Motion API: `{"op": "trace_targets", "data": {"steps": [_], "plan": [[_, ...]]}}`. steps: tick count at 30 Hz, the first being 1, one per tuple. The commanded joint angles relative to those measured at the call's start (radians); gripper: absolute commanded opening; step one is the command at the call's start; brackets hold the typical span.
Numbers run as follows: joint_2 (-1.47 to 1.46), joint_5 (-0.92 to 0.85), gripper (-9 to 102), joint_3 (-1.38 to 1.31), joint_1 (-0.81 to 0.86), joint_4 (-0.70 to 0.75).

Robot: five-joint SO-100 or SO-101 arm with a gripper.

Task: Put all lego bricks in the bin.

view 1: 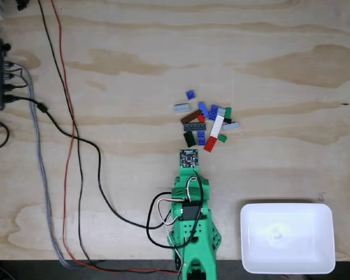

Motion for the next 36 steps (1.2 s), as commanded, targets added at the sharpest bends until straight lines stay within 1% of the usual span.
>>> {"op": "trace_targets", "data": {"steps": [1, 6, 7, 9, 12, 13, 14, 15, 16, 17, 20, 22, 27, 30, 32, 36], "plan": [[-0.005, -0.003, 0, -0.005, -0.012, 0.017], [-0.011, -0.018, 0, -0.006, -0.011, 0.017], [-0.051, -0.032, 0, -0.008, -0.011, -0.018], [-0.236, -0.071, 0, -0.011, 0.0, -0.212], [-0.646, -0.089, 0, -0.025, 0.02, -0.618], [-0.775, -0.094, 0, -0.072, 0.037, -0.681], [-0.888, -0.097, 0, -0.129, 0.051, -0.709], [-0.982, -0.098, 1, -0.16, 0.064, -0.781], [-1.068, -0.101, 4, -0.187, 0.086, -0.861], [-1.127, -0.103, 7, -0.216, 0.107, -0.91], [-1.232, -0.123, 6, -0.235, 0.14, -1.037], [-1.275, -0.123, 8, -0.236, 0.15, -1.117], [-1.335, -0.114, 14, -0.261, 0.15, -1.178], [-1.353, -0.107, 16, -0.273, 0.129, -1.19], [-1.353, -0.101, 16, -0.276, 0.112, -1.18], [-1.275, -0.109, 15, -0.253, 0.106, -1.065]]}}
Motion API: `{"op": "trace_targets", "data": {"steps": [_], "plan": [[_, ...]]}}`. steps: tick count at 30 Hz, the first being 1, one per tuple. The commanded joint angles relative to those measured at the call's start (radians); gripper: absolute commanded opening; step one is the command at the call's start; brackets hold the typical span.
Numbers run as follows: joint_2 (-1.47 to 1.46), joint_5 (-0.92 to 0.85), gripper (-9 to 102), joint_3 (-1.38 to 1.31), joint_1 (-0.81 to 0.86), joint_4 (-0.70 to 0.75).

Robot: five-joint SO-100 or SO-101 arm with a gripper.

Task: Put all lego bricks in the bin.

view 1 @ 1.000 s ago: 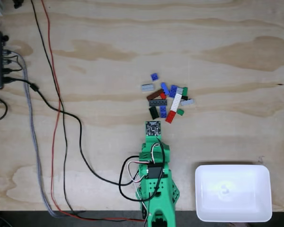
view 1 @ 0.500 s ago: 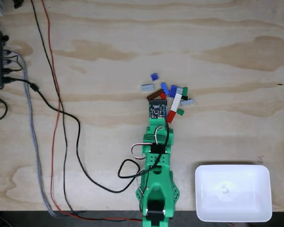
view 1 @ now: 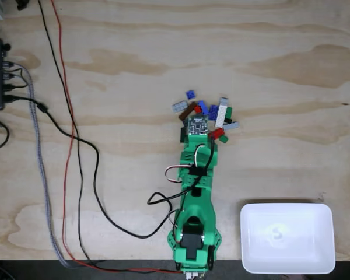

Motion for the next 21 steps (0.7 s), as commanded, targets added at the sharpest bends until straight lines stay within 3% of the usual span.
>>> {"op": "trace_targets", "data": {"steps": [1, 4, 9, 16, 21], "plan": [[0.057, -0.003, 15, 0.034, -0.025, 0.11], [0.146, -0.006, 16, 0.043, -0.029, 0.222], [0.146, 0.066, 16, 0.002, -0.103, 0.273], [-0.051, 0.192, 16, -0.172, -0.222, 0.255], [-0.161, 0.192, 15, -0.268, -0.219, 0.259]]}}
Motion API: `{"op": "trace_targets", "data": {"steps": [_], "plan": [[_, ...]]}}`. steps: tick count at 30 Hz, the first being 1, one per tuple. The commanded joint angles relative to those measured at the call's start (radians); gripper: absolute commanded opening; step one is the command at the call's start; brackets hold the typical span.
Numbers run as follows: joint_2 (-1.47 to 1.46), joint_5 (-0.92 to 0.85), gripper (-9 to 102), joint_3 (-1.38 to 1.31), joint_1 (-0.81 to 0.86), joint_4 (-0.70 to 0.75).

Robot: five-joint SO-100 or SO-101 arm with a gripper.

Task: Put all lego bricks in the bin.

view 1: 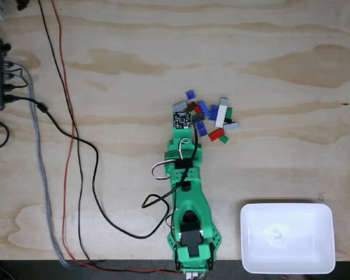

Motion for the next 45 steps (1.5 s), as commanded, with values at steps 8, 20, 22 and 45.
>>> {"op": "trace_targets", "data": {"steps": [8, 20, 22, 45], "plan": [[-0.021, -0.031, 0, -0.06, 0.072, 0.006], [0.64, 0.092, 0, -0.709, 0.21, 1.019], [0.655, -0.02, 0, -0.64, 0.399, 1.078], [0.788, -0.56, 0, 0.003, 1.683, 0.515]]}}
